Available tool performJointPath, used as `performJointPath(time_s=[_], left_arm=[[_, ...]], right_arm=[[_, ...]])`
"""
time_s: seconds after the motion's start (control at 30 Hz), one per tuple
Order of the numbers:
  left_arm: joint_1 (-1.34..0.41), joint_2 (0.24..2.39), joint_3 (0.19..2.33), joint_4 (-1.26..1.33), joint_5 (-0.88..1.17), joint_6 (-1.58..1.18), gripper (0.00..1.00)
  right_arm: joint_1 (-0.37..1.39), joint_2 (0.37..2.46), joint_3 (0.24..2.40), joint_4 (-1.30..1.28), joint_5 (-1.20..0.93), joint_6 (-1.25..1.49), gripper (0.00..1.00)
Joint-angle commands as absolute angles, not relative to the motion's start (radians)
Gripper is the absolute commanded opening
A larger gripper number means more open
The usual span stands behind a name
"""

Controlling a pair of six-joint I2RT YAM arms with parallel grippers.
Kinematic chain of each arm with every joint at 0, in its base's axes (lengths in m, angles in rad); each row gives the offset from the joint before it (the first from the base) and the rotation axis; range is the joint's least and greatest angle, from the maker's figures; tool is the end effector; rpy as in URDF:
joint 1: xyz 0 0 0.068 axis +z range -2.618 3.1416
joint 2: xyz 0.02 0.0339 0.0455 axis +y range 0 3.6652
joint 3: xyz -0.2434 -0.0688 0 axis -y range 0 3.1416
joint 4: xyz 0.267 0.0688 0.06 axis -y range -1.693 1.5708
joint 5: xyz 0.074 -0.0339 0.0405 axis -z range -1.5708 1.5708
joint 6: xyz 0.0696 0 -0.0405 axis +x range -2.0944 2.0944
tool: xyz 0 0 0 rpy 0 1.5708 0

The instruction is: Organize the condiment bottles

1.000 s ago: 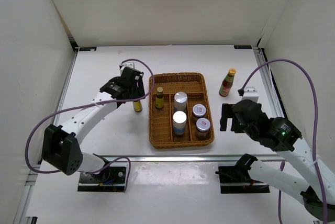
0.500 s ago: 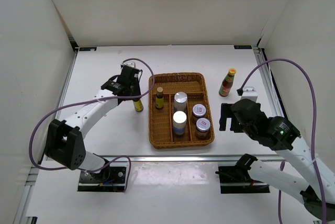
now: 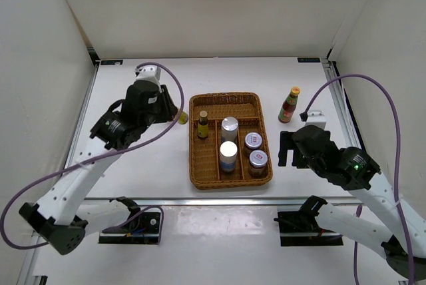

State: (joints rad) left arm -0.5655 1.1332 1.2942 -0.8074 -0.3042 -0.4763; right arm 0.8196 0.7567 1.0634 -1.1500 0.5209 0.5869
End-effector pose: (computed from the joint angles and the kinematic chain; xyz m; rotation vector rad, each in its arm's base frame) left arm 0.2500 -0.1340 0.3514 -0.0694 2.1930 -0.2515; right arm 0.1405 0.0997 0.3181 -0.0347 2.2771 0.0972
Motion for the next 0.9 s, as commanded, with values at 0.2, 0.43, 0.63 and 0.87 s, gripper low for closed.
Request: performJointPath(time_s=[0.2,0.43,0.63,0.87], left_arm=[[-0.824,1.212,1.256,-0.818,-0.331,-0.63,0.11],[-0.904,1.334,1.227,-0.772,-0.382,-0.652,0.11],[-0.942,1.439,1.227,-0.752,-0.416,-0.67,0.11],[-0.951,1.476,1.227,-0.742,-0.425,-0.67,0.4]], right_arm=[[0.819,0.765,1.057,-1.127,0.532,0.58,1.0],[0.819,0.765,1.057,-1.127,0.532,0.58,1.0],[0.819,0.765,1.057,-1.127,0.532,0.58,1.0],[0.819,0.765,1.057,-1.127,0.532,0.58,1.0]])
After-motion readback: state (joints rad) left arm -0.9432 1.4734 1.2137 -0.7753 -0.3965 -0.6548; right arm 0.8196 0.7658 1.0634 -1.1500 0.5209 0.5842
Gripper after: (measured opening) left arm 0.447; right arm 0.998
